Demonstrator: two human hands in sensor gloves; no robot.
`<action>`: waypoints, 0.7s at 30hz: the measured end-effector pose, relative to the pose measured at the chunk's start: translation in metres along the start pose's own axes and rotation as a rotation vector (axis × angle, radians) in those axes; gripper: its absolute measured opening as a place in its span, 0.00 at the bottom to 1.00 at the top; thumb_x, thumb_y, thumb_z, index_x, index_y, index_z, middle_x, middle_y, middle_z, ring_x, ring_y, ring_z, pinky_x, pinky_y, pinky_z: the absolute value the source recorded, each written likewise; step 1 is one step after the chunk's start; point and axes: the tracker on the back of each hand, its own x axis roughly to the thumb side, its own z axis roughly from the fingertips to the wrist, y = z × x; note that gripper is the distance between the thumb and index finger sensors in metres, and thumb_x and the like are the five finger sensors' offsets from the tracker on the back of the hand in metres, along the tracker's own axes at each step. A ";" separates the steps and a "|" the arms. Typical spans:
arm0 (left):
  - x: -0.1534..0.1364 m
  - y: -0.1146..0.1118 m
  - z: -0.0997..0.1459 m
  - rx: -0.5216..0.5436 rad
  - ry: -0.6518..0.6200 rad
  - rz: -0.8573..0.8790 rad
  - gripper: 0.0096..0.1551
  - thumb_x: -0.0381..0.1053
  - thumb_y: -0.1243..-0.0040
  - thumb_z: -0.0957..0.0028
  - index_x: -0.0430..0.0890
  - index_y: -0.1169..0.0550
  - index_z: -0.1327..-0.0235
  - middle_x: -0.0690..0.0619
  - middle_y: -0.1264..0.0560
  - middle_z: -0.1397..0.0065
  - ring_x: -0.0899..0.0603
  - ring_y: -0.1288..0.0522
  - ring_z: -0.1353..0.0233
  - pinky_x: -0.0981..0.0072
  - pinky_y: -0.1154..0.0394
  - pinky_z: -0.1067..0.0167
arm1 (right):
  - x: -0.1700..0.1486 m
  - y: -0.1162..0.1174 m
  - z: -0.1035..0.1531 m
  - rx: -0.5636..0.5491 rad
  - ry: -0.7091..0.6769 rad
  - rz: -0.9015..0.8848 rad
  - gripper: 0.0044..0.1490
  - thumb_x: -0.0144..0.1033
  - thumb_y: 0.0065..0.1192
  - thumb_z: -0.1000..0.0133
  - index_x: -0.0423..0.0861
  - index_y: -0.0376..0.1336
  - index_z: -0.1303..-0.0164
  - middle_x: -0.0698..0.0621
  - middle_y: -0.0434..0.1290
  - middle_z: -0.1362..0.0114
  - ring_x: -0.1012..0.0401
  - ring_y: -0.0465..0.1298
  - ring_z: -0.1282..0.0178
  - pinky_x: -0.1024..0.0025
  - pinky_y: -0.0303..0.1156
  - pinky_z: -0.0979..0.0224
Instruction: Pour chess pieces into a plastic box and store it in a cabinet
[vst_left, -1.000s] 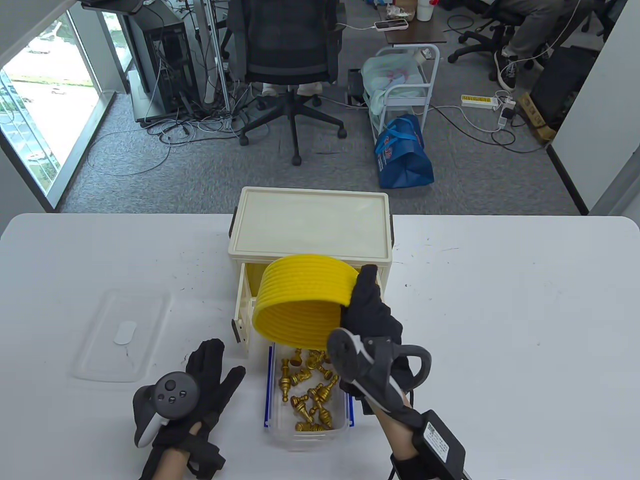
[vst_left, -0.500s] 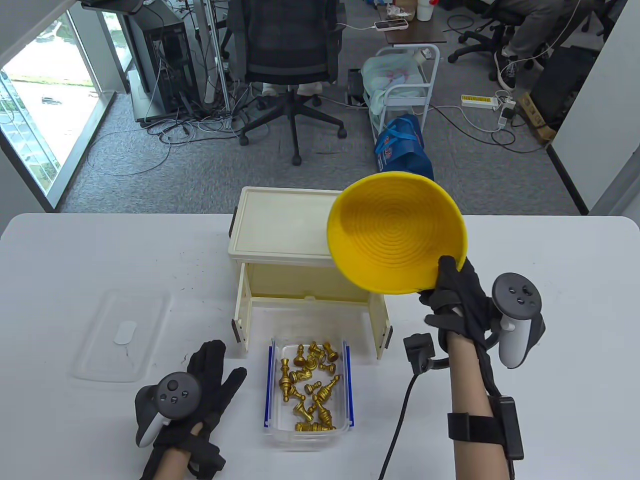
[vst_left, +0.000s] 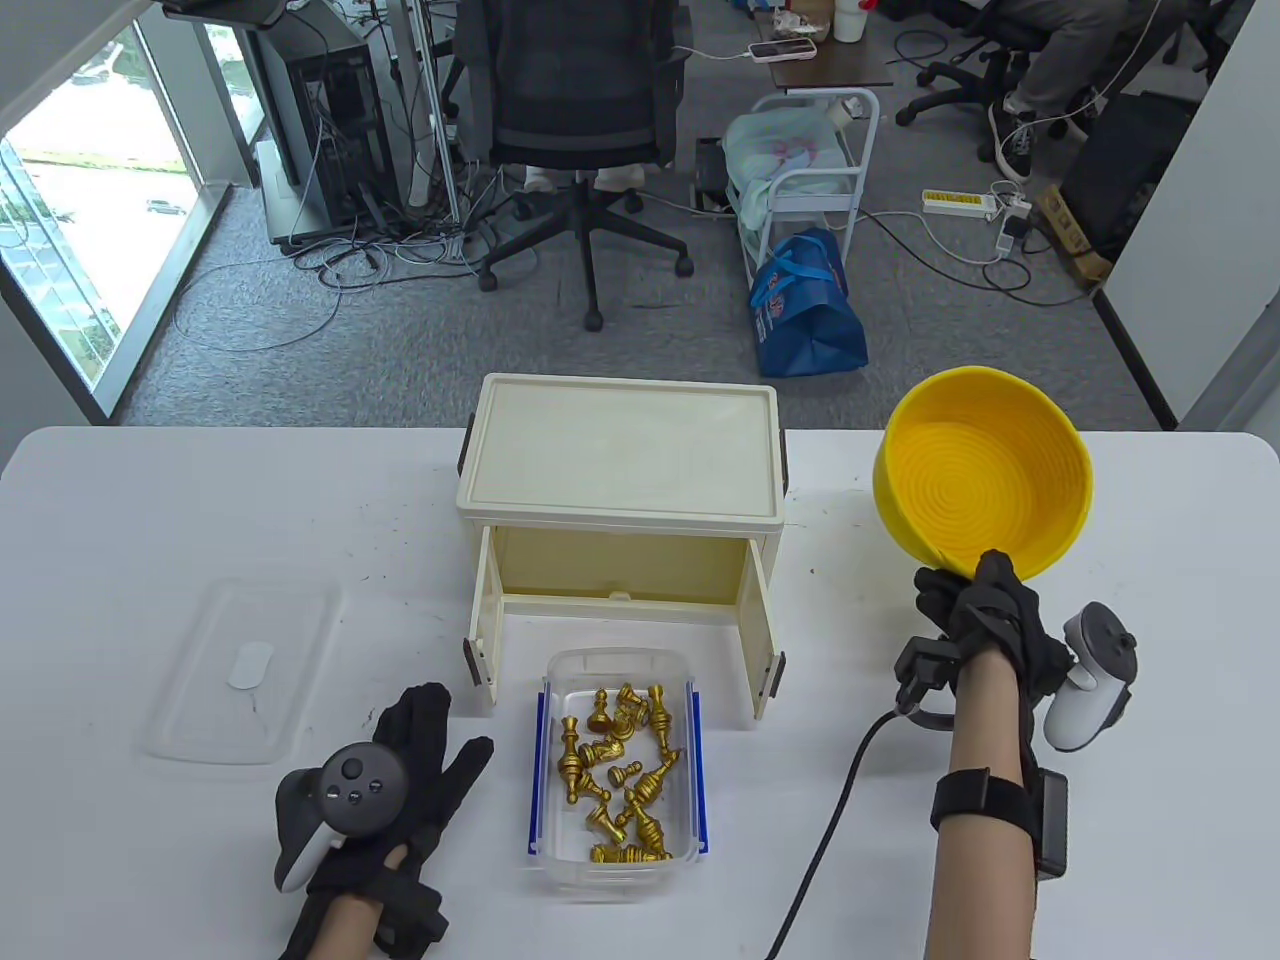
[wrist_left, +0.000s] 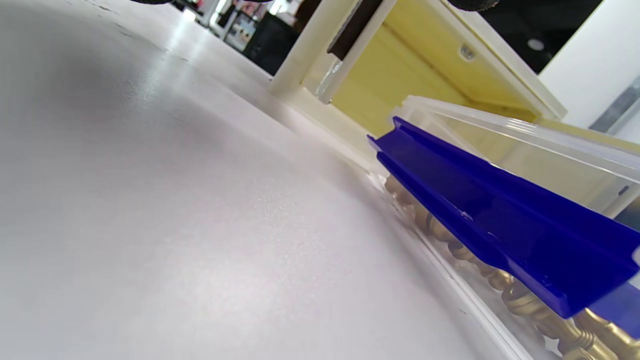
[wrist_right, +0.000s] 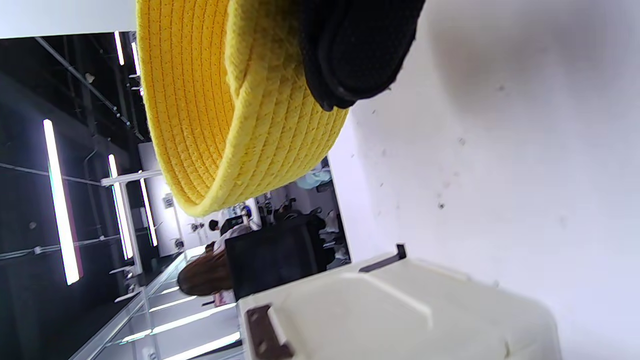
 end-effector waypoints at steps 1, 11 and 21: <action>0.000 0.000 0.000 0.004 0.000 -0.003 0.51 0.68 0.62 0.28 0.34 0.52 0.07 0.26 0.52 0.09 0.18 0.52 0.17 0.26 0.43 0.27 | -0.004 -0.004 -0.007 -0.022 0.020 0.003 0.43 0.40 0.43 0.26 0.19 0.38 0.23 0.26 0.67 0.32 0.49 0.80 0.42 0.65 0.79 0.42; 0.004 -0.003 -0.002 -0.025 -0.003 -0.055 0.51 0.68 0.62 0.28 0.34 0.52 0.06 0.27 0.52 0.09 0.18 0.52 0.17 0.25 0.43 0.27 | -0.030 -0.025 -0.041 -0.078 0.126 0.022 0.48 0.46 0.42 0.25 0.18 0.36 0.23 0.25 0.66 0.32 0.46 0.79 0.40 0.63 0.78 0.40; 0.005 0.002 0.000 -0.004 -0.018 -0.043 0.51 0.68 0.62 0.28 0.34 0.52 0.07 0.26 0.52 0.09 0.18 0.52 0.17 0.26 0.43 0.27 | -0.026 -0.027 -0.028 -0.075 0.117 0.049 0.52 0.51 0.40 0.26 0.20 0.32 0.21 0.24 0.61 0.26 0.40 0.75 0.36 0.54 0.74 0.37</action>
